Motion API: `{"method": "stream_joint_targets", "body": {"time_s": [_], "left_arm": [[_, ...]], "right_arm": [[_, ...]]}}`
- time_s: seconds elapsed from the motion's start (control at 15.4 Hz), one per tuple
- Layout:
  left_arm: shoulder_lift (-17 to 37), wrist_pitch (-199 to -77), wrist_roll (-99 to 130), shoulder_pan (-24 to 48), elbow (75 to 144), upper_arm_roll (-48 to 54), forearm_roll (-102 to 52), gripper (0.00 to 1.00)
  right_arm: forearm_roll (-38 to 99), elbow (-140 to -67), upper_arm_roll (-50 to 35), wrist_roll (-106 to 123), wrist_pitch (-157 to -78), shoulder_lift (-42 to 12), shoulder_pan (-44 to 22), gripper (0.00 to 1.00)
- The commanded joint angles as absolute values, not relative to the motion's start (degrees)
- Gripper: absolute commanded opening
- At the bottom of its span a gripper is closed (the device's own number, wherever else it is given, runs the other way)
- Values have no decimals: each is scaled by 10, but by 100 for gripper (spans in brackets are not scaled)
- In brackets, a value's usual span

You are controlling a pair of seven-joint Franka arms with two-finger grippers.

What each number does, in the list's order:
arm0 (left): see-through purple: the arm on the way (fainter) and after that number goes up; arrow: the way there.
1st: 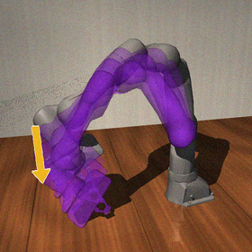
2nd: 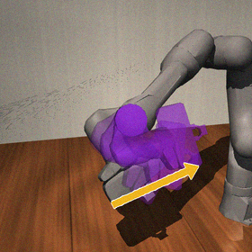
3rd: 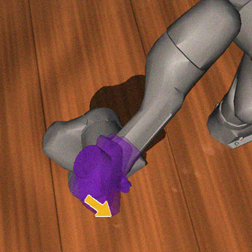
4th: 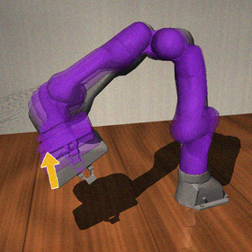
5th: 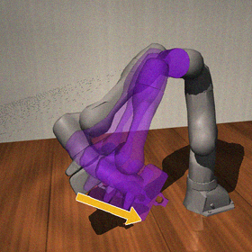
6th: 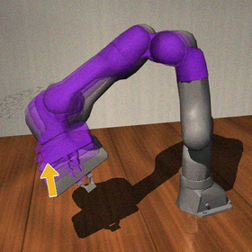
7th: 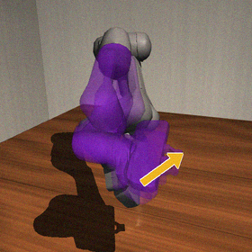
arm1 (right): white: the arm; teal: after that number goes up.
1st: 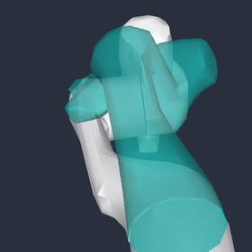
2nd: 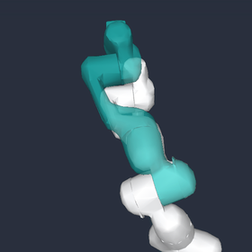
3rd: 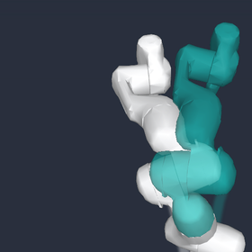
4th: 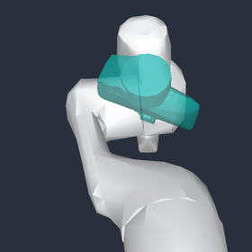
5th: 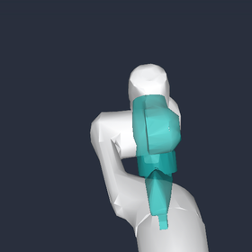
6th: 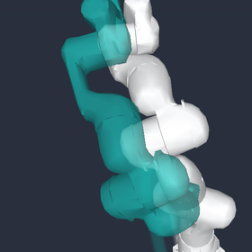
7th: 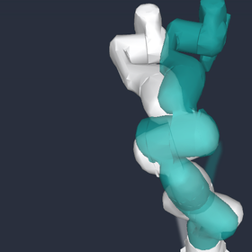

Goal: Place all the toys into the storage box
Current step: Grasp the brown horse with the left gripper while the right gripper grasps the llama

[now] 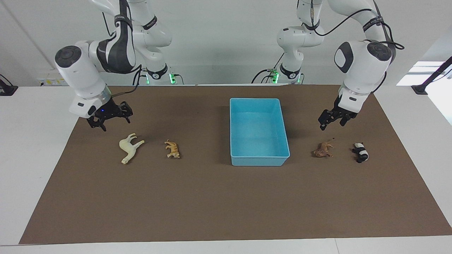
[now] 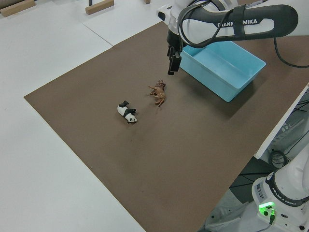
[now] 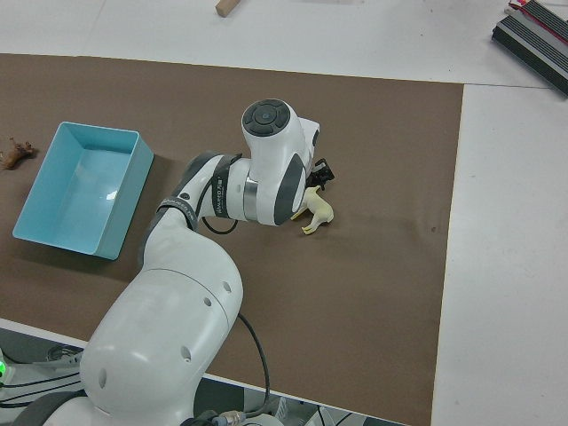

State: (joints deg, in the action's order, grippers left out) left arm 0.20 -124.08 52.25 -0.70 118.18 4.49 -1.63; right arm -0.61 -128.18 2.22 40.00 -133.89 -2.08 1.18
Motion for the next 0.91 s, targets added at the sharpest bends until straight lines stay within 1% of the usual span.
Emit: {"method": "stream_joint_targets", "body": {"time_s": [0.0, 0.13, 0.26, 0.39, 0.52, 0.65, 0.71, 0.84], "left_arm": [[-1, -1262, 752, -16, 1192, 47, -14, 100], [25, -1268, 900, -22, 1190, 47, -14, 100], [51, -1287, 1035, -18, 1189, 47, -14, 100], [78, -1345, 1149, -28, 1186, 47, -14, 100], [101, -1361, 1172, -27, 1179, 47, -14, 100], [144, -1345, 1177, -21, 1149, 47, -13, 100], [155, -1344, 1177, -21, 1147, 47, -10, 100], [158, -1345, 1173, -22, 1150, 47, -7, 100]], "right_arm": [[-3, -1286, 22, 470, -1375, -38, 25, 100], [-4, -1287, 22, 481, -1401, -51, 33, 100], [-3, -1292, 22, 472, -1404, -57, 30, 100], [-3, -1294, 21, 461, -1406, -67, 29, 100], [-3, -1294, 22, 459, -1406, -70, 30, 100], [-3, -1294, 21, 459, -1411, -83, 33, 100], [-3, -1296, 22, 459, -1418, -85, 33, 100], [-3, -1300, 22, 459, -1419, -85, 33, 100]]}}
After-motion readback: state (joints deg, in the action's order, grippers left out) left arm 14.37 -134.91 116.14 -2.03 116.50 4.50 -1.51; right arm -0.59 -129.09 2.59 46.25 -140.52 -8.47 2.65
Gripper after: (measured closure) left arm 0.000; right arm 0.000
